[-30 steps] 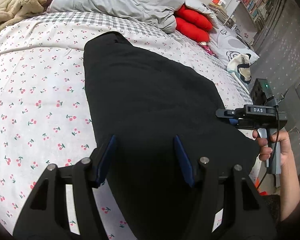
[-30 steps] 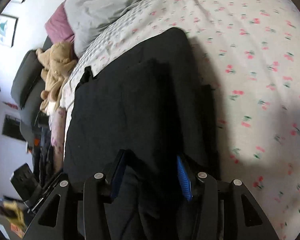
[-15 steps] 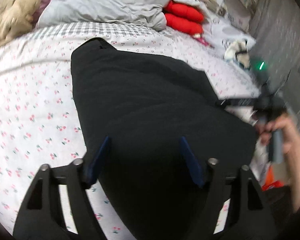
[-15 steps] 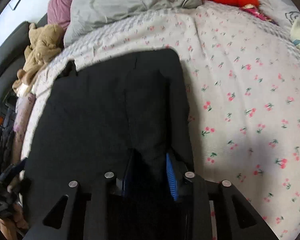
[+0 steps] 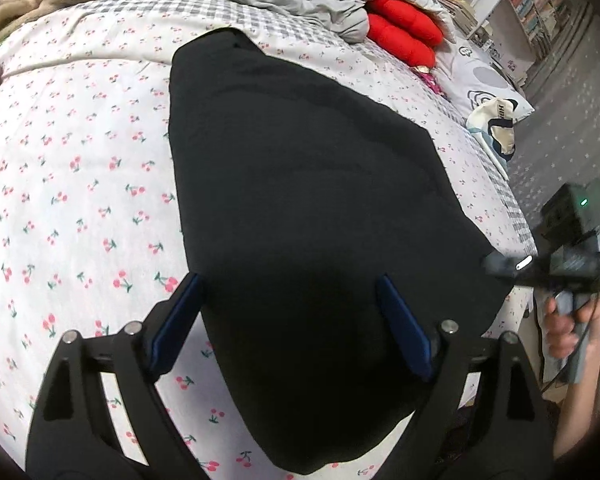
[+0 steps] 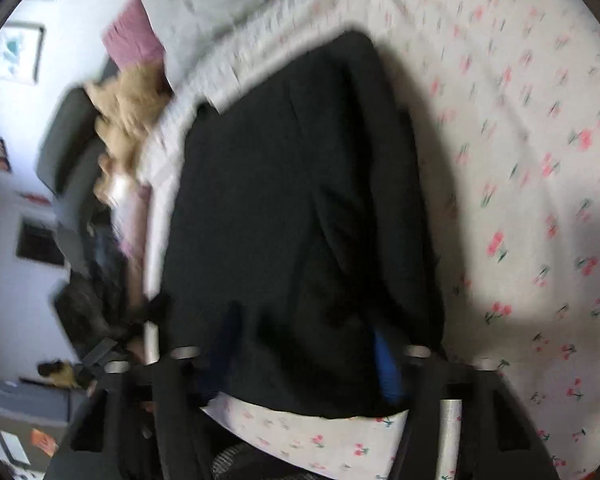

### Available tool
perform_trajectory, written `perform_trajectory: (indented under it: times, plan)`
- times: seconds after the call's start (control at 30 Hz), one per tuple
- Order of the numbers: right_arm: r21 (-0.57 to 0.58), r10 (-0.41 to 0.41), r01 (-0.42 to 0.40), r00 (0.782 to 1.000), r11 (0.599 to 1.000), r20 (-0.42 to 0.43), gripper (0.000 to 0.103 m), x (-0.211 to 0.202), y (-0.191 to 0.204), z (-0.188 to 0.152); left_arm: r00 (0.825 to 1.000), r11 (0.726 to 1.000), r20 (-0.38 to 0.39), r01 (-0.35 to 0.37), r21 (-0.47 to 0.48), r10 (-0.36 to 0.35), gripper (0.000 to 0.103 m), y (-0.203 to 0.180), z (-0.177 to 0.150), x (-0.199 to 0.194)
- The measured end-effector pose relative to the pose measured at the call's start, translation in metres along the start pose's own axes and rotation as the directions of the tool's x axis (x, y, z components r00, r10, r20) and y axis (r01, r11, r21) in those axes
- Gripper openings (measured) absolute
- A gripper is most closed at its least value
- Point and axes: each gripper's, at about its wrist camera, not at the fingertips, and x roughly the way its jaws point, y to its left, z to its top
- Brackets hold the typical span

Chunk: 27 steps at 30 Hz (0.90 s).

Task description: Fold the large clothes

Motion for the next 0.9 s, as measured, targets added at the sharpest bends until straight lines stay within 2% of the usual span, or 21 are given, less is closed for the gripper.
perform_trajectory:
  times: [0.03, 0.1, 0.13, 0.17, 0.2, 0.23, 0.27, 0.3, 0.33, 0.37, 0.43, 0.47, 0.5, 0.53, 0.6, 0.67, 0.7, 0.77, 0.83, 0.9]
  plan:
    - [-0.009, -0.003, 0.003, 1.0, 1.0, -0.001, 0.028, 0.003, 0.002, -0.001, 1.0, 1.0, -0.001, -0.001, -0.002, 0.001, 0.089, -0.001, 0.0, -0.001]
    - [-0.058, 0.025, -0.02, 0.996, 0.998, 0.081, 0.024, -0.019, 0.017, -0.005, 1.0, 1.0, -0.001, 0.007, -0.013, -0.007, 0.089, 0.001, 0.0, -0.003]
    - [-0.115, 0.072, -0.055, 0.987, 0.992, 0.146, 0.024, -0.04, 0.028, -0.01, 1.0, 1.0, 0.005, 0.014, -0.023, -0.014, 0.089, 0.002, 0.0, -0.006]
    - [-0.148, 0.091, -0.065, 0.98, 0.987, 0.178, 0.024, -0.054, 0.033, -0.016, 1.0, 0.999, 0.014, 0.022, -0.038, -0.021, 0.094, 0.005, 0.0, -0.009]
    - [-0.167, 0.074, -0.041, 0.978, 0.985, 0.195, 0.024, -0.06, 0.034, -0.02, 0.999, 0.998, 0.024, 0.026, -0.062, -0.025, 0.099, 0.008, -0.001, -0.013]
    - [-0.18, 0.025, 0.013, 0.978, 0.984, 0.209, 0.025, -0.062, 0.033, -0.024, 0.999, 0.997, 0.025, 0.023, -0.075, -0.021, 0.101, 0.012, -0.001, -0.014]
    - [-0.178, -0.072, 0.11, 0.976, 0.978, 0.205, 0.03, -0.054, 0.026, -0.025, 1.0, 0.996, 0.018, 0.017, -0.087, -0.016, 0.101, 0.015, -0.002, -0.014]
    - [-0.156, -0.193, 0.218, 0.968, 0.963, 0.16, 0.034, -0.034, 0.012, -0.025, 1.0, 0.994, -0.005, 0.021, -0.103, -0.022, 0.102, 0.019, -0.004, -0.009]
    - [-0.132, -0.255, 0.268, 0.961, 0.954, 0.105, 0.045, -0.018, 0.0, -0.025, 0.999, 0.992, -0.028, 0.036, -0.118, -0.039, 0.102, 0.022, -0.005, -0.004]
    - [-0.077, -0.249, 0.253, 0.967, 0.964, 0.051, 0.048, -0.004, -0.018, -0.026, 0.997, 0.989, -0.046, 0.061, -0.136, -0.068, 0.102, 0.025, -0.006, 0.001]
    - [-0.019, -0.168, 0.17, 0.984, 0.985, 0.062, 0.055, -0.017, -0.026, -0.023, 0.993, 0.975, -0.059, 0.093, -0.202, -0.106, 0.102, 0.034, -0.006, 0.005]
    - [0.001, -0.117, 0.118, 0.988, 0.993, 0.103, 0.065, -0.034, -0.026, -0.02, 0.992, 0.97, -0.051, 0.098, -0.223, -0.112, 0.102, 0.037, -0.004, 0.004]
    - [0.005, -0.105, 0.105, 0.983, 0.994, 0.152, 0.073, -0.045, -0.027, -0.018, 0.992, 0.968, -0.043, 0.103, -0.229, -0.116, 0.102, 0.039, -0.003, 0.003]
    - [0.009, -0.109, 0.11, 0.974, 0.994, 0.198, 0.087, -0.055, -0.028, -0.017, 0.992, 0.967, -0.036, 0.107, -0.23, -0.118, 0.102, 0.04, 0.0, 0.003]
    - [0.031, -0.096, 0.091, 0.958, 0.995, 0.272, 0.089, -0.067, -0.036, -0.008, 0.992, 0.968, -0.032, 0.109, -0.227, -0.119, 0.102, 0.043, 0.007, 0.007]
    - [0.062, -0.032, 0.016, 0.964, 0.998, 0.265, 0.089, -0.061, -0.049, 0.004, 0.991, 0.965, -0.042, 0.117, -0.236, -0.13, 0.102, 0.045, 0.015, 0.019]
    - [0.074, 0.002, -0.02, 0.97, 0.997, 0.245, 0.089, -0.052, -0.055, 0.012, 0.988, 0.96, -0.049, 0.13, -0.247, -0.147, 0.102, 0.047, 0.02, 0.027]
    - [0.1, 0.019, -0.036, 0.986, 0.994, 0.166, 0.089, -0.023, -0.065, 0.035, 0.981, 0.95, -0.053, 0.166, -0.263, -0.186, 0.102, 0.049, 0.026, 0.04]
    - [0.125, 0.065, -0.08, 0.991, 0.989, 0.114, 0.089, -0.003, -0.083, 0.049, 0.976, 0.941, -0.048, 0.19, -0.28, -0.211, 0.102, 0.051, 0.032, 0.051]
    - [0.16, 0.12, -0.136, 0.987, 0.978, 0.103, 0.089, 0.019, -0.093, 0.059, 0.977, 0.943, -0.04, 0.191, -0.273, -0.209, 0.101, 0.05, 0.038, 0.058]
